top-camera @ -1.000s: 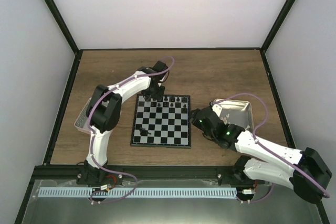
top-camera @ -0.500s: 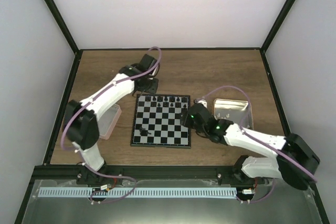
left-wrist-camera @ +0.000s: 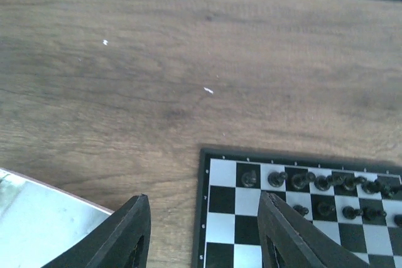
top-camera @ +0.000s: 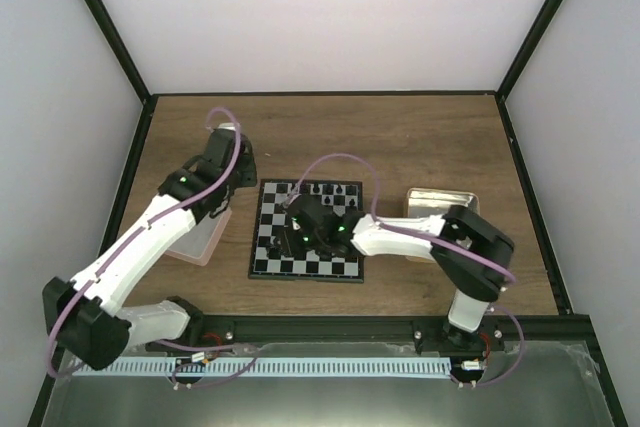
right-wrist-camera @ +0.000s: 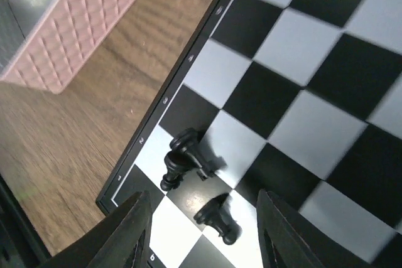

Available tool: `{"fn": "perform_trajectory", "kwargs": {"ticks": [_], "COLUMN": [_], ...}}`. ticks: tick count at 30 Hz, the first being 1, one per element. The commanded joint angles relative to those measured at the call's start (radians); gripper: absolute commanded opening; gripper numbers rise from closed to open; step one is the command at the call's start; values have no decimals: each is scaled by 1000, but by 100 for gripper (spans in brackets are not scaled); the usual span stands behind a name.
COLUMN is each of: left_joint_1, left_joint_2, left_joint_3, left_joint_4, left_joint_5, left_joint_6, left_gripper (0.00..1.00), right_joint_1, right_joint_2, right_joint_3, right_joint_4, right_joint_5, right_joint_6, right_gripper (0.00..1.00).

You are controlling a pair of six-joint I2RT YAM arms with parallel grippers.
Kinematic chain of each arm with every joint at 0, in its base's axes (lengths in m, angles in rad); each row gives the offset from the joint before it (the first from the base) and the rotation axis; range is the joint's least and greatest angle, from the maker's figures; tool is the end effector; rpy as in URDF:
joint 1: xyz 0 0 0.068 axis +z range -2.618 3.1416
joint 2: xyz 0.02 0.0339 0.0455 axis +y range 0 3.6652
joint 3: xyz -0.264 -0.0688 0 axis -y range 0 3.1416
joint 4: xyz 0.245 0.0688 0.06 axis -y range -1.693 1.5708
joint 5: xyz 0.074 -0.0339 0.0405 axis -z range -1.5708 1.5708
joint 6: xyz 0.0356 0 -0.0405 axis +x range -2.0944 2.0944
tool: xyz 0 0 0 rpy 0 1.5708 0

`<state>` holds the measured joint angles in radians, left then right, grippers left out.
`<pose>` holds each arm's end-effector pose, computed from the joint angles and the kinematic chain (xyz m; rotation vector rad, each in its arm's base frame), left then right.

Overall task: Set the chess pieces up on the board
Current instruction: Pick up the chess piece from the chessboard.

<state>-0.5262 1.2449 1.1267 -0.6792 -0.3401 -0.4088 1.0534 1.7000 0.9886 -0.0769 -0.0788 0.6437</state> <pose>0.2316 -0.1208 0.3173 -0.0257 2.3120 -0.0697 0.1736 0.3108 0.1831 -0.5590 2.4869 0.8552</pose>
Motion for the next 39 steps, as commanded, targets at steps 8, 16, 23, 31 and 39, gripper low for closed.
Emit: {"fn": "perform_trajectory", "kwargs": {"ticks": [8, 16, 23, 31, 39], "left_joint_1": [33, 56, 70, 78, 83], "left_joint_2": [-154, -164, -179, -184, -192], "left_joint_3": [-105, -127, -140, -146, -150], "left_joint_4": [110, 104, 111, 111, 107], "left_joint_5": [-48, -47, -34, -28, -28], "left_joint_6": [-47, -48, -39, -33, -33], "left_gripper": [52, 53, 53, 53, 54], "right_joint_1": [94, 111, 111, 114, 117], "right_joint_2": [192, 257, 276, 291, 326], "right_joint_3": [234, 325, 347, 380, 407], "right_joint_4": [-266, -414, -468, -507, -540], "right_joint_5": [106, 207, 207, 214, 258], "right_joint_6": [-172, -252, -274, -295, -316], "right_gripper": [47, 40, 32, 41, 25]}}
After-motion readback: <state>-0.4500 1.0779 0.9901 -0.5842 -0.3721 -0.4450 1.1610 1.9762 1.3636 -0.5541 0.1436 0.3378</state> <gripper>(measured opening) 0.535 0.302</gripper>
